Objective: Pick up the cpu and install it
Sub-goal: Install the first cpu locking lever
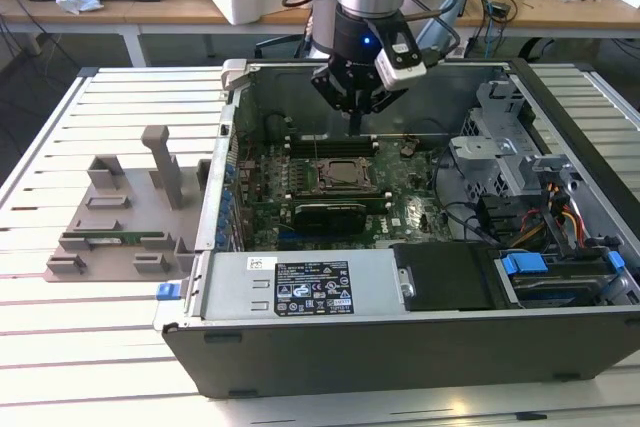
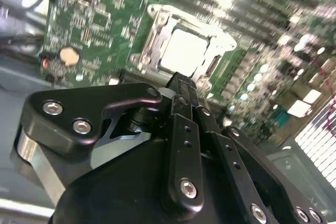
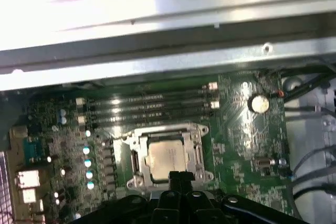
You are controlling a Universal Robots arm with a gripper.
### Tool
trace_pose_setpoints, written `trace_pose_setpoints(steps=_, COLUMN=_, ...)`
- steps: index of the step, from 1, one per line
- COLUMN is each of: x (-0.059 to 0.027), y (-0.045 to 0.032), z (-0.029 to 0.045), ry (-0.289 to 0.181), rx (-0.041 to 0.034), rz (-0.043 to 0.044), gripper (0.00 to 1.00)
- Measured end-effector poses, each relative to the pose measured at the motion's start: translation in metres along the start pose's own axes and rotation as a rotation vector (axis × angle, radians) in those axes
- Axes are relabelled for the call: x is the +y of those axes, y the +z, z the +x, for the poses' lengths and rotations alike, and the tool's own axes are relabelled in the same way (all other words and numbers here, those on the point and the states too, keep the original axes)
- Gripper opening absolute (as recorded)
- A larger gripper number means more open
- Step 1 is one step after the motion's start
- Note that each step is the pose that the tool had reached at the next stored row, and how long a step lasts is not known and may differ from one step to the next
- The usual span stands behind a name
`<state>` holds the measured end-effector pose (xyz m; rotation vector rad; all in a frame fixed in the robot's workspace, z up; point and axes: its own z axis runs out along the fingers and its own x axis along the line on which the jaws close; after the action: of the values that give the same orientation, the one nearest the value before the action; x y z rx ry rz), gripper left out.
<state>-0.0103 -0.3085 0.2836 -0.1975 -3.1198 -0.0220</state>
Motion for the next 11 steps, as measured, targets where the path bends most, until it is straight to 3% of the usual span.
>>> trace_pose_setpoints(steps=1, x=0.0000, y=0.0000, z=0.0000, ry=-0.004, rx=0.0017, rz=-0.0125, gripper=0.11)
trace_pose_setpoints(steps=2, x=0.0000, y=0.0000, z=0.0000, ry=-0.012, rx=0.0028, rz=-0.0192, gripper=0.11)
trace_pose_setpoints(steps=5, x=0.0000, y=0.0001, z=0.0000, ry=-0.127, rx=0.0055, rz=-0.0181, gripper=0.11)
trace_pose_setpoints(steps=7, x=0.0000, y=0.0001, z=0.0000, ry=-0.165, rx=0.0064, rz=-0.0174, gripper=0.11)
trace_pose_setpoints(steps=9, x=0.0000, y=0.0002, z=0.0000, ry=-0.236, rx=0.0079, rz=-0.0163, gripper=0.11)
trace_pose_setpoints(steps=11, x=0.0000, y=0.0002, z=0.0000, ry=-0.239, rx=0.0081, rz=-0.0161, gripper=0.11)
